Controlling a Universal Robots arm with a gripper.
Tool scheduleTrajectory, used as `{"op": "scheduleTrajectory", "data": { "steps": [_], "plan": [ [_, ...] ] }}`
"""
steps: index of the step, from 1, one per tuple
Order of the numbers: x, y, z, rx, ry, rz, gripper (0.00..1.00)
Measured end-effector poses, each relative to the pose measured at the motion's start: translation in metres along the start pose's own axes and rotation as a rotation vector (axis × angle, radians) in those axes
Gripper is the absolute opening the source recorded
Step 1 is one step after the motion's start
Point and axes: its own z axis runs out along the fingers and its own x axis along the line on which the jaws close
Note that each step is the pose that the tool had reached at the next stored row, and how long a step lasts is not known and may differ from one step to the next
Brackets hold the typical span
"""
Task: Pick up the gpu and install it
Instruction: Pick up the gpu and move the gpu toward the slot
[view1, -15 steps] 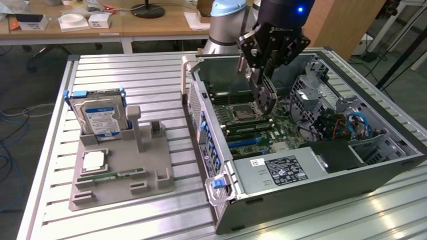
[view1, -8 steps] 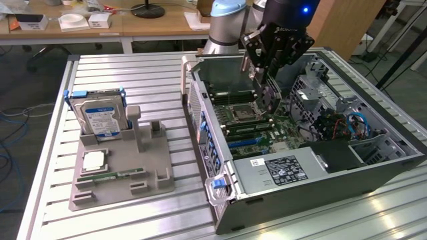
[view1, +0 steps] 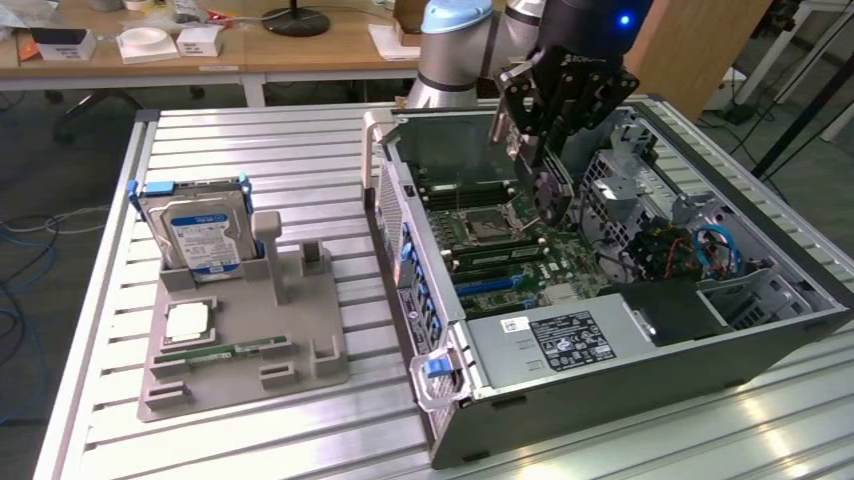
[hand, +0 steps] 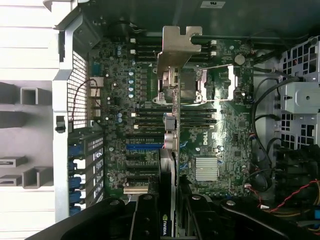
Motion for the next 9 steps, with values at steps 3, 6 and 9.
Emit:
{"op": "scheduleTrajectory", "data": {
  "steps": [3,6,9],
  "plan": [
    [-0.0039,0.0001,0.0001,0.0,0.0,0.0,0.26],
    [-0.0054,0.0001,0.0001,0.0,0.0,0.0,0.26],
    [-0.0054,0.0002,0.0001,0.0,0.0,0.0,0.26]
  ]
}}
